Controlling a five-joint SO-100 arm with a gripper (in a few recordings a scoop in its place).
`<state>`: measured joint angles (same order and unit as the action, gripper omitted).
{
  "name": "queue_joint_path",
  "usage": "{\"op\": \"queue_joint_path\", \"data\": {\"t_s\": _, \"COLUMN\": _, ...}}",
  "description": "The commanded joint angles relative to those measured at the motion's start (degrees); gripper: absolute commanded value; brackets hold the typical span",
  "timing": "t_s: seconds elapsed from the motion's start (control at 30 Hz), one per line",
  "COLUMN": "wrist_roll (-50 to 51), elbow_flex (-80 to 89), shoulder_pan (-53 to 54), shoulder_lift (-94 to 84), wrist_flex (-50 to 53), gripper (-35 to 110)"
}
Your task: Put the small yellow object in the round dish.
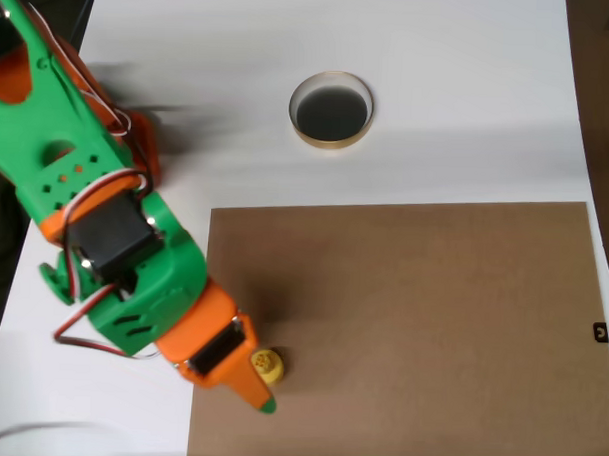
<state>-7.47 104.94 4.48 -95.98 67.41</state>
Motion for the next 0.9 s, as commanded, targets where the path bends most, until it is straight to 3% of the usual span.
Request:
{"op": "queue_joint_path", "data": {"t_s": 0.0, "wrist_roll": 0.4, "elbow_flex": -3.8, "shoulder_pan": -2.1, "shoulder_lift": -1.3, "wrist_flex": 1.5, "gripper": 25}}
{"op": "queue_joint_path", "data": {"t_s": 0.27, "wrist_roll": 3.2, "elbow_flex": -0.7, "shoulder_pan": -6.0, "shoulder_lift": -1.1, "wrist_flex": 1.3, "gripper": 25}}
{"op": "queue_joint_path", "data": {"t_s": 0.87, "wrist_roll": 3.3, "elbow_flex": 3.3, "shoulder_pan": -3.8, "shoulder_lift": 4.7, "wrist_flex": -4.2, "gripper": 23}}
